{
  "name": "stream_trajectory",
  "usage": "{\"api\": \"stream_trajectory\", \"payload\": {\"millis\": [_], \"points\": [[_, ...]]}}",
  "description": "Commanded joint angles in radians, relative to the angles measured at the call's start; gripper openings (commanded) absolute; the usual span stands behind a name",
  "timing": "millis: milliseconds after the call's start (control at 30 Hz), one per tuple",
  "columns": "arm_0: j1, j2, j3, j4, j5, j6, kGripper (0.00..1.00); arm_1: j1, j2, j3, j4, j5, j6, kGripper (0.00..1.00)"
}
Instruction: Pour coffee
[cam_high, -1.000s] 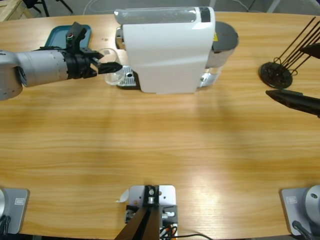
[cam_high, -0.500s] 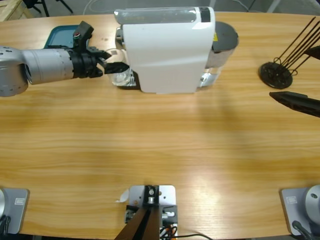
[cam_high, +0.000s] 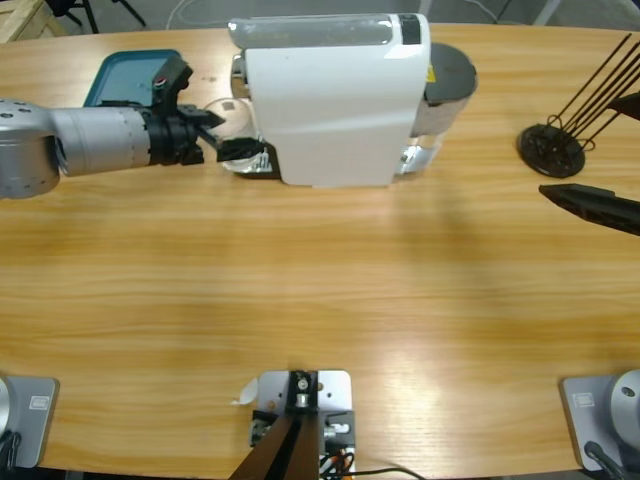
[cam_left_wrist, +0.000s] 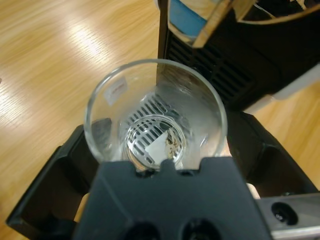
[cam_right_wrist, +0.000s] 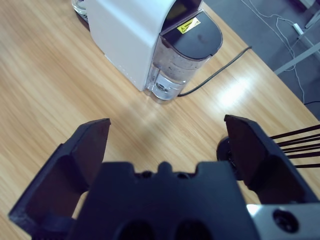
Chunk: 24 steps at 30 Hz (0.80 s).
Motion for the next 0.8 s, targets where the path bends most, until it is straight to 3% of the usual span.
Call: {"api": "stream_trajectory", "payload": {"millis": [33,267,400,567,800], "points": [[-0.010,-0.136,0.074,0.053,-0.012,-0.014,0.968,-0.010,-0.006,0.016,0.015,0.018,0.022,1.000],[-0.008,-0.310,0.169,0.133,-0.007,-0.017,0.968,-0.010,-0.009,0.007,0.027,0.019,0.031,1.000],[0.051,-0.377,0.251,0.145,0.033,-0.062,0.968,-0.010,-0.009,0.007,0.029,0.032,0.043,1.000],[0.087,-0.280,0.236,0.144,0.111,-0.080,0.968,-0.010,-0.015,0.007,0.037,0.041,0.048,1.000],[0.136,-0.119,0.102,0.137,0.163,-0.083,0.968,-0.010,-0.059,0.013,0.075,0.038,0.048,1.000]]}}
